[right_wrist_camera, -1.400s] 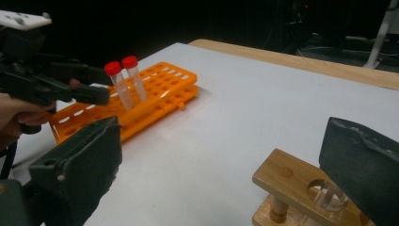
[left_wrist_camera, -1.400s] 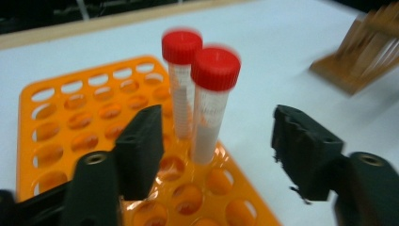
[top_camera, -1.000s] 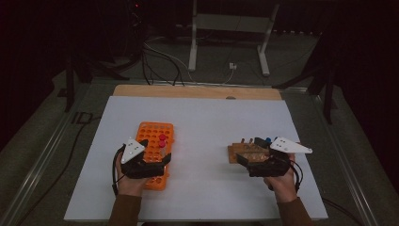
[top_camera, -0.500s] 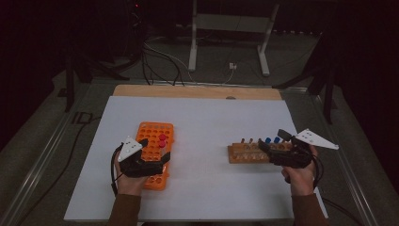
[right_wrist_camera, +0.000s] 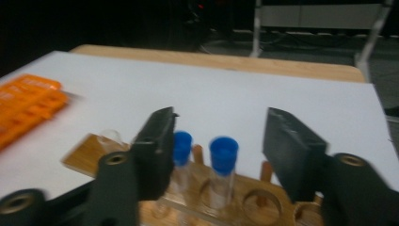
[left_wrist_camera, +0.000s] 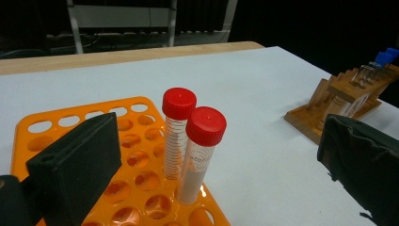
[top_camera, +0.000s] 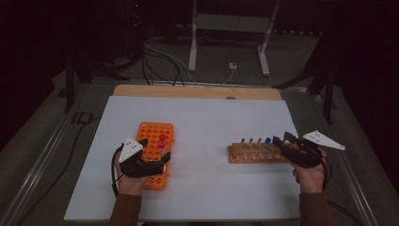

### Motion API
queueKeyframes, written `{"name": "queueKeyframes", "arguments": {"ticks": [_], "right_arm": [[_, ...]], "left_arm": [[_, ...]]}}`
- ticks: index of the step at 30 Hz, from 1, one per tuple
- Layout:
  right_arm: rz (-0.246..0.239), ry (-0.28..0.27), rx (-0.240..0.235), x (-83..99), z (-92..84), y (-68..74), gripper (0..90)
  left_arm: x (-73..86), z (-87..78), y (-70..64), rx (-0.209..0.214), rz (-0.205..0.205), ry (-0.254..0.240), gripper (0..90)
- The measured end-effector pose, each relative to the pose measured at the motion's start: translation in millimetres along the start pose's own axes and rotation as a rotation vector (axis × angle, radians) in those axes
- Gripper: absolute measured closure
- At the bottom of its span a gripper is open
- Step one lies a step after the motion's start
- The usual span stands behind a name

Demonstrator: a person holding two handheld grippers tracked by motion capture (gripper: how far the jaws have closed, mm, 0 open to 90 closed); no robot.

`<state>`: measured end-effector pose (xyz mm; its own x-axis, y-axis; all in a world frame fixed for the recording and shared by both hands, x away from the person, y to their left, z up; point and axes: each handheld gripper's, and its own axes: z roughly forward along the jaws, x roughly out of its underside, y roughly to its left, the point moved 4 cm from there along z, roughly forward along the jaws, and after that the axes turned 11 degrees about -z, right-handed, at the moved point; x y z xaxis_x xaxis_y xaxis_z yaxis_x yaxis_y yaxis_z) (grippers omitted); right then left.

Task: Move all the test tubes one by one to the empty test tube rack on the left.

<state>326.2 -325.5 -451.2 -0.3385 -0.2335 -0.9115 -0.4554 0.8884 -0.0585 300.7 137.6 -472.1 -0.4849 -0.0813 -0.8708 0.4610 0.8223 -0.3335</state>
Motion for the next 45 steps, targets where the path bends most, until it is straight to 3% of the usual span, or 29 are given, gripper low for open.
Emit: {"name": "queueKeyframes", "arguments": {"ticks": [4, 12, 20, 28, 45], "right_arm": [[0.013, 0.013, -0.001, 6.6, 4.5, -1.8, 65.1], [0.008, 0.047, 0.0, 18.7, 13.6, -0.6, 74.9], [-0.011, 0.065, -0.012, 24.2, 18.3, 3.8, 74.8], [-0.029, 0.083, 0.005, 26.0, 20.1, 5.7, 76.4], [-0.037, 0.027, 0.026, 11.9, 8.3, 5.8, 76.8]], "left_arm": [[-0.3, -0.5, 0.0, -0.003, -0.002, -0.003, 0.9], [0.0, 0.5, -1.1, -0.009, 0.004, 0.0, 0.9], [0.3, 0.5, -1.3, -0.011, 0.005, 0.002, 0.9], [-0.4, 0.0, -1.6, -0.008, 0.006, -0.004, 0.9], [-0.8, 0.0, -1.8, -0.006, 0.005, -0.006, 0.9]]}}
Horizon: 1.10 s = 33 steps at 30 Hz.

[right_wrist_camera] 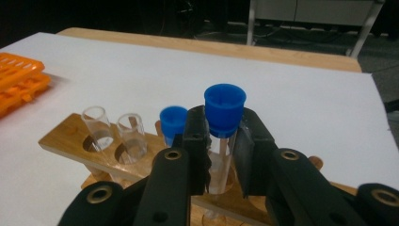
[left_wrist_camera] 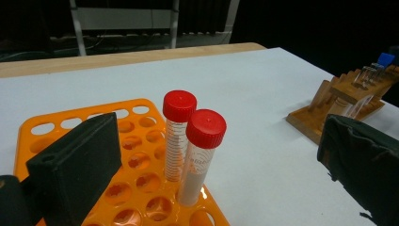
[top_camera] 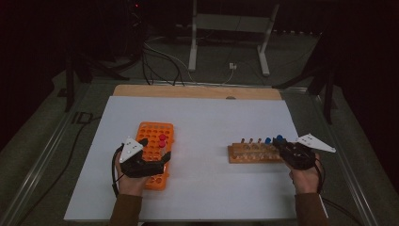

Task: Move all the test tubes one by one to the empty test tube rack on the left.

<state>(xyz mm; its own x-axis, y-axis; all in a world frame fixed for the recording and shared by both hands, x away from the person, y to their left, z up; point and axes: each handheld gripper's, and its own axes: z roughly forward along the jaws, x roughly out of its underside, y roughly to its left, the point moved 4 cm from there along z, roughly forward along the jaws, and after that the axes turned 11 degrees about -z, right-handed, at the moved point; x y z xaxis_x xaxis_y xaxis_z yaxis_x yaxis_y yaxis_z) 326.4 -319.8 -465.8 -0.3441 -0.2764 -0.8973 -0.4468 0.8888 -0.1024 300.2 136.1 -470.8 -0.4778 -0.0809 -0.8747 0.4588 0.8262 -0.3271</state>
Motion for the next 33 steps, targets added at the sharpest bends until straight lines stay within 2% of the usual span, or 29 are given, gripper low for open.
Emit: {"name": "queueKeyframes", "arguments": {"ticks": [11, 18, 26, 33], "right_arm": [[0.011, -0.051, 0.023, -13.7, -15.2, -5.7, 76.8], [0.003, -0.095, 0.025, -25.2, -25.4, -3.3, 76.9], [-0.02, -0.121, 0.002, -38.0, -35.0, 5.5, 76.8], [-0.038, -0.106, -0.059, -44.3, -35.2, 17.7, 76.8]], "left_arm": [[0.3, 0.5, -0.5, 0.001, -0.003, 0.002, 0.9], [0.1, 0.3, -0.8, 0.003, -0.004, 0.001, 0.9], [-0.8, -0.3, -1.3, 0.004, -0.004, -0.002, 0.9], [-2.1, -1.3, -2.6, 0.005, -0.003, -0.01, 0.9]]}}
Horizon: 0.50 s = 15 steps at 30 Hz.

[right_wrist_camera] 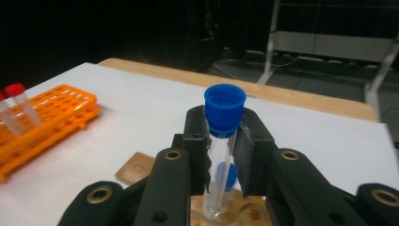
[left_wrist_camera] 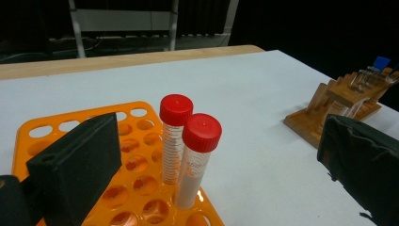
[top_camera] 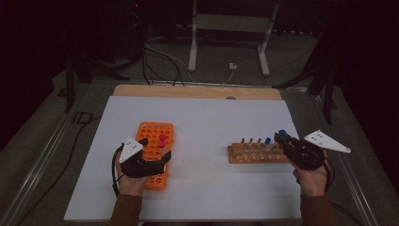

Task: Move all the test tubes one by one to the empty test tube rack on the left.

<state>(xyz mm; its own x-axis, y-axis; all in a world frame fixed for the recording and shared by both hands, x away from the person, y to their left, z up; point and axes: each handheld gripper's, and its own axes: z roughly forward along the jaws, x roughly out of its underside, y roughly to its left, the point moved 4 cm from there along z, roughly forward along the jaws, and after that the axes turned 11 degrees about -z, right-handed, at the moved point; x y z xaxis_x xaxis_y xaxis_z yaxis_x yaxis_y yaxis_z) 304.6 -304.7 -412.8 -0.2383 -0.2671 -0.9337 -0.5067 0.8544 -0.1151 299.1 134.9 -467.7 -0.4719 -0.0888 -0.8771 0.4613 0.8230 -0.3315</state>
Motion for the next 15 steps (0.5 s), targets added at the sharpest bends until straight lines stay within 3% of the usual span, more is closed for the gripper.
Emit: {"name": "queueKeyframes", "arguments": {"ticks": [6, 15], "right_arm": [[0.006, 0.003, -0.064, -1.6, 6.6, 13.3, 76.8], [-0.028, 0.002, -0.145, -5.4, 19.2, 40.6, 76.7]], "left_arm": [[-1.7, -0.9, -4.0, 0.004, 0.007, -0.011, 0.9], [-6.7, -3.7, -16.9, -0.005, 0.036, -0.034, 0.9]]}}
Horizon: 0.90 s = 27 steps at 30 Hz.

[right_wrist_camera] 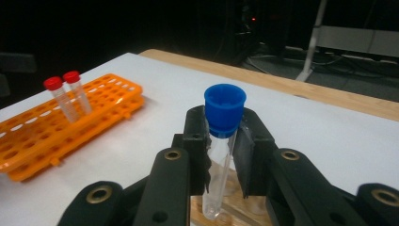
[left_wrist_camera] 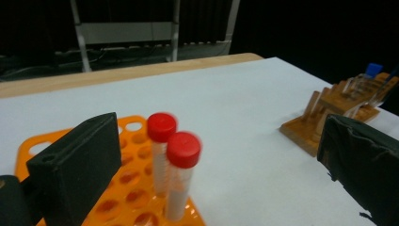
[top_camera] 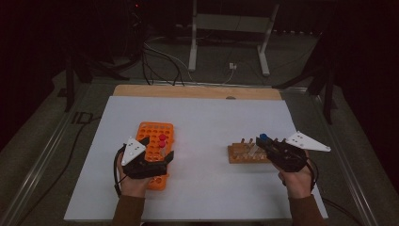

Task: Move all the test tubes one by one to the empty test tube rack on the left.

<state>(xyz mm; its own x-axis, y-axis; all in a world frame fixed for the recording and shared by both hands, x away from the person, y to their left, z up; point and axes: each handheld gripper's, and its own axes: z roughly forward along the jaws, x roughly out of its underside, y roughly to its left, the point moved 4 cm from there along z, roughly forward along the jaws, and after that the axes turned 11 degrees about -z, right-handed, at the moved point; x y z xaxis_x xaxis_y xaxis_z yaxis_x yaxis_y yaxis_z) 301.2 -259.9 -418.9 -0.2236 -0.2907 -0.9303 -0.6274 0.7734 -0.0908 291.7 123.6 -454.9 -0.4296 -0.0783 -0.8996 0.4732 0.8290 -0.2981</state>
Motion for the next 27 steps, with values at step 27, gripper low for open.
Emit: {"name": "queueKeyframes", "arguments": {"ticks": [27], "right_arm": [[-0.05, 0.027, -0.14, 0.2, 31.3, 54.0, 76.6]], "left_arm": [[12.6, 59.8, -91.0, 0.188, 0.11, 0.101, 1.1]]}}
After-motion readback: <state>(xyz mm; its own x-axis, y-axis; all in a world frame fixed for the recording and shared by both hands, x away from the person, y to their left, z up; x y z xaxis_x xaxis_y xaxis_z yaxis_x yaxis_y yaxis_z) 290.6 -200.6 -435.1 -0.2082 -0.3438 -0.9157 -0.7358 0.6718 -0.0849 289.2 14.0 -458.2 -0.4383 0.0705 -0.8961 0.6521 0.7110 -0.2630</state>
